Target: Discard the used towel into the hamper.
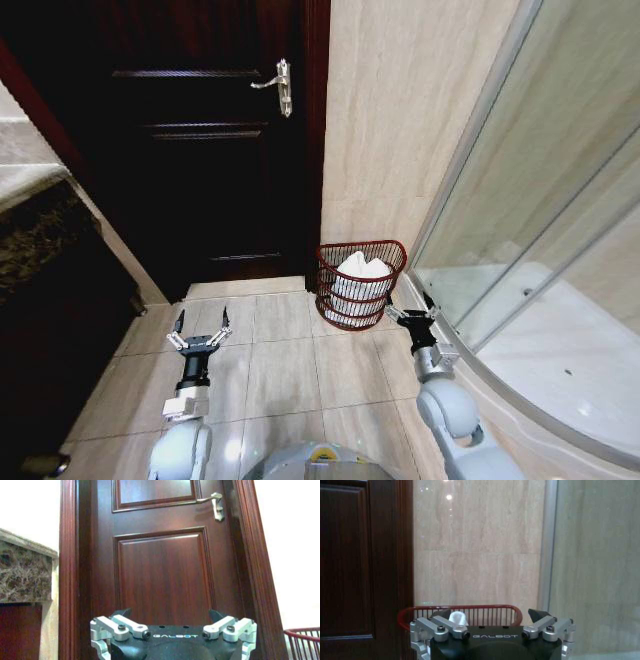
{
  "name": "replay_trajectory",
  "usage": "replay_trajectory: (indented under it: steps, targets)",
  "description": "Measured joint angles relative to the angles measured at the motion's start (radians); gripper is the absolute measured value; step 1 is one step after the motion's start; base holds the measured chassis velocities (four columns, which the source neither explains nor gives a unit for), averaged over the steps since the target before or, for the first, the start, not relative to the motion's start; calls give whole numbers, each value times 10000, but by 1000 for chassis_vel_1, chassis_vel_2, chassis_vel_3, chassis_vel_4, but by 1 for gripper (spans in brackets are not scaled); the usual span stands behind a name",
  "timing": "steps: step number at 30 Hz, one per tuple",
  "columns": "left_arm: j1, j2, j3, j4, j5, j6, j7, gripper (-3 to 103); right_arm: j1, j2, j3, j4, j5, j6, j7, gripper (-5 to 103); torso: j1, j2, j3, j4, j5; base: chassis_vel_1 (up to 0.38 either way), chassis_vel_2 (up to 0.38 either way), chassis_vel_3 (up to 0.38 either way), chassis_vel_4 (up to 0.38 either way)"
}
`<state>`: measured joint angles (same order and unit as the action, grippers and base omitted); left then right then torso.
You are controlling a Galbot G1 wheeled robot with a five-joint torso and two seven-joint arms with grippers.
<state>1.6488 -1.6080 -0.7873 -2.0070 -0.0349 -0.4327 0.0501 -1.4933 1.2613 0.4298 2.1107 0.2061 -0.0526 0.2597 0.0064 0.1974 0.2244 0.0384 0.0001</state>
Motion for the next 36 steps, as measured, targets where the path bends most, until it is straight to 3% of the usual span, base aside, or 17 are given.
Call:
replay_trajectory:
  steps: [8,16,21,36]
  targets:
    - [-92,0,73,81,-272,-29,408,100,-910,506,266,770,-610,393,348,100,0,0,0,-1,-1,0,0,0,0]
    - [38,0,-202,19,-461,-292,572,100,-1503,894,270,1488,-896,-6,778,100,0,1,0,0,-3,0,0,0,0]
    - [76,-1,-289,-77,-794,-299,664,100,-1818,1149,250,1930,-1119,-229,637,100,0,1,-1,-1,-1,0,0,0,0]
    - [9,0,-247,-42,-762,-388,845,100,-2128,1166,351,1949,-1193,-128,458,100,-1,1,0,0,0,56,-55,-48,53]
